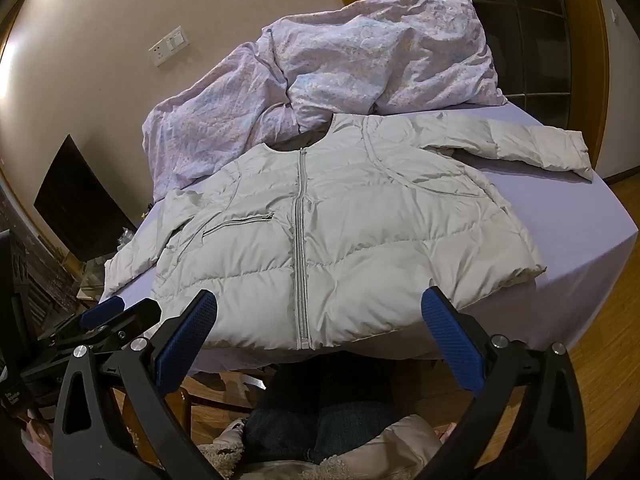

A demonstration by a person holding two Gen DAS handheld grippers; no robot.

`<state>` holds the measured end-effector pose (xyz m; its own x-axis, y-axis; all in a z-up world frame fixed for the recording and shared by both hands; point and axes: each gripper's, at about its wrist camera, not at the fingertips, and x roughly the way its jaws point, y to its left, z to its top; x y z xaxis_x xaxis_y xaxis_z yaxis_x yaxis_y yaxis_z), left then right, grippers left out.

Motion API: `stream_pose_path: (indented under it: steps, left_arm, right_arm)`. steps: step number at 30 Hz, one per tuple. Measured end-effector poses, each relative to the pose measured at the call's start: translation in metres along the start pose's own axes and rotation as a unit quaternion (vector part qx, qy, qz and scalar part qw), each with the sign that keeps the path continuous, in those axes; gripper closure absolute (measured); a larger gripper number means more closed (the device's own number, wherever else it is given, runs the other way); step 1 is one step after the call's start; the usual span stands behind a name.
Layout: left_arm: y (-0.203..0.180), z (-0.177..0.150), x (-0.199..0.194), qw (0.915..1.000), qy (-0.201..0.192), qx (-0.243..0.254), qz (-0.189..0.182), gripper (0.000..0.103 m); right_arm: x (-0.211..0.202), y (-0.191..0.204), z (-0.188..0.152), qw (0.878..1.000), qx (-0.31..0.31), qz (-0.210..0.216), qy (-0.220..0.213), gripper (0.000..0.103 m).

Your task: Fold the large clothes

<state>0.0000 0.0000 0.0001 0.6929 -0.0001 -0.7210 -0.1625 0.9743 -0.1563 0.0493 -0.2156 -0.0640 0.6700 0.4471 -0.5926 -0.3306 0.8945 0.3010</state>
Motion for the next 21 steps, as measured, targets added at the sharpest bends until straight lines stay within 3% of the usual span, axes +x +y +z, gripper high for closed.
stream_pose_path:
  steps: [21]
  left_arm:
    - [0.0002, 0.0000, 0.0000, 1.0000, 0.000, -0.002, -0.002, 0.002]
  right_arm:
    - [0.0013, -0.0009, -0.0004, 1.000, -0.001, -0.002, 0.000, 0.001]
